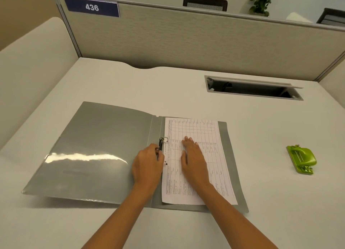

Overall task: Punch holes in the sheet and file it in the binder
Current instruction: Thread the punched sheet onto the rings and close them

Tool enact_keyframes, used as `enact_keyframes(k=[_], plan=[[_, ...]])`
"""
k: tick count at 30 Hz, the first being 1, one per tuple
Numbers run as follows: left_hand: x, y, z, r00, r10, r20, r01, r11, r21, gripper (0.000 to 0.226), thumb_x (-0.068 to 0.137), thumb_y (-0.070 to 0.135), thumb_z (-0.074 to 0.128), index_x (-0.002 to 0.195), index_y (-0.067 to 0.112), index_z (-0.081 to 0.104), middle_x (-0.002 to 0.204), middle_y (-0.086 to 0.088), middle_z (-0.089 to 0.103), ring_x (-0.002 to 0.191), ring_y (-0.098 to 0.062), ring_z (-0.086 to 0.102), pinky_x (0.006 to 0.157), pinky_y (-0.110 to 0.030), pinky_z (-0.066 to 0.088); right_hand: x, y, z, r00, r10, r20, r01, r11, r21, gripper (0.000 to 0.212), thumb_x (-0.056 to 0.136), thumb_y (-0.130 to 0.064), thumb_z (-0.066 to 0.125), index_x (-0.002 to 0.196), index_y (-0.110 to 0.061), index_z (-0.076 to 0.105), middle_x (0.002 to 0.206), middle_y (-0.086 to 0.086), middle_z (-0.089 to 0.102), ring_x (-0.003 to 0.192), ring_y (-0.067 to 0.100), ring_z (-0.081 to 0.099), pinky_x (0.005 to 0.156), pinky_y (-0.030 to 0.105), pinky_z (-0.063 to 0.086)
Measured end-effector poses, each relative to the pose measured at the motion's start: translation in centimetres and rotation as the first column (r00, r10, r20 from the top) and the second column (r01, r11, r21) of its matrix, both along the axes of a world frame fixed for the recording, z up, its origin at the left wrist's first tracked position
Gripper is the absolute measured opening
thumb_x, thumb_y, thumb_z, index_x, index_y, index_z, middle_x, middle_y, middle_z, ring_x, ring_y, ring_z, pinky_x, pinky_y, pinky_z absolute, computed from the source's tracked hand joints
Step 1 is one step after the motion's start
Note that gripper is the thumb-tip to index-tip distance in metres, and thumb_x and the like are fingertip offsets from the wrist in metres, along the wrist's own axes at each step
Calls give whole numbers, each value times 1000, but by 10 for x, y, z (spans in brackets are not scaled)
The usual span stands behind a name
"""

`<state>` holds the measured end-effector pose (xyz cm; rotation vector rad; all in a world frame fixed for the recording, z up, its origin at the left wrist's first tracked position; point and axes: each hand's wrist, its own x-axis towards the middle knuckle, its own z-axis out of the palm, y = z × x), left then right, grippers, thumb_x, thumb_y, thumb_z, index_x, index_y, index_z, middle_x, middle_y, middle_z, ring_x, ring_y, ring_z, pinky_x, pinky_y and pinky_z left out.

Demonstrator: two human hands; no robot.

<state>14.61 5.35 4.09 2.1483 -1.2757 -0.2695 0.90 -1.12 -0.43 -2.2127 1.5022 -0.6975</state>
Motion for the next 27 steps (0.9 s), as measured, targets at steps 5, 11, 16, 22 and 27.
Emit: enact_keyframes(k=[5, 11, 16, 22, 27], plan=[[5, -20, 3, 995, 33, -97, -13, 980, 200, 13, 90, 21, 60, 96, 9, 61, 95, -7, 63, 81, -20, 58, 65, -31, 47, -1, 1, 2, 999, -6, 40, 5, 1000, 16, 43, 97, -19, 40, 140, -17, 42, 149, -4, 39, 140, 11, 31, 118, 27, 19], [11, -32, 8, 938, 147, -314, -52, 955, 291, 4, 83, 10, 68, 85, 6, 66, 88, -12, 69, 80, -29, 67, 72, -42, 57, -1, 1, 1, 999, -13, 36, 13, 1000, 9, 41, 97, -19, 41, 138, -19, 45, 147, -5, 41, 138, 9, 32, 117, 23, 18], [14, -31, 14, 865, 220, -452, -77, 946, 313, 9, 79, 11, 70, 83, 19, 70, 75, 1, 67, 72, -22, 67, 57, -30, 54, -1, 1, 1, 999, -10, 44, 10, 1000, 1, 41, 97, -18, 41, 137, -18, 46, 147, -4, 42, 138, 8, 33, 118, 25, 19], [17, -32, 10, 848, 204, -489, -62, 955, 291, 6, 80, 17, 69, 75, 19, 69, 72, -2, 70, 66, -21, 68, 65, -38, 60, -1, 1, 1, 998, -10, 55, 10, 1000, 8, 41, 96, -18, 41, 137, -18, 46, 146, -5, 42, 138, 8, 33, 118, 26, 20], [14, -31, 6, 804, 189, -564, -123, 981, 152, 18, 78, 14, 72, 73, 24, 59, 72, 5, 63, 71, -19, 65, 70, -35, 58, -1, 1, 1, 998, -11, 63, 11, 1000, 8, 40, 96, -17, 41, 135, -18, 47, 145, -6, 44, 137, 7, 34, 118, 25, 21]])
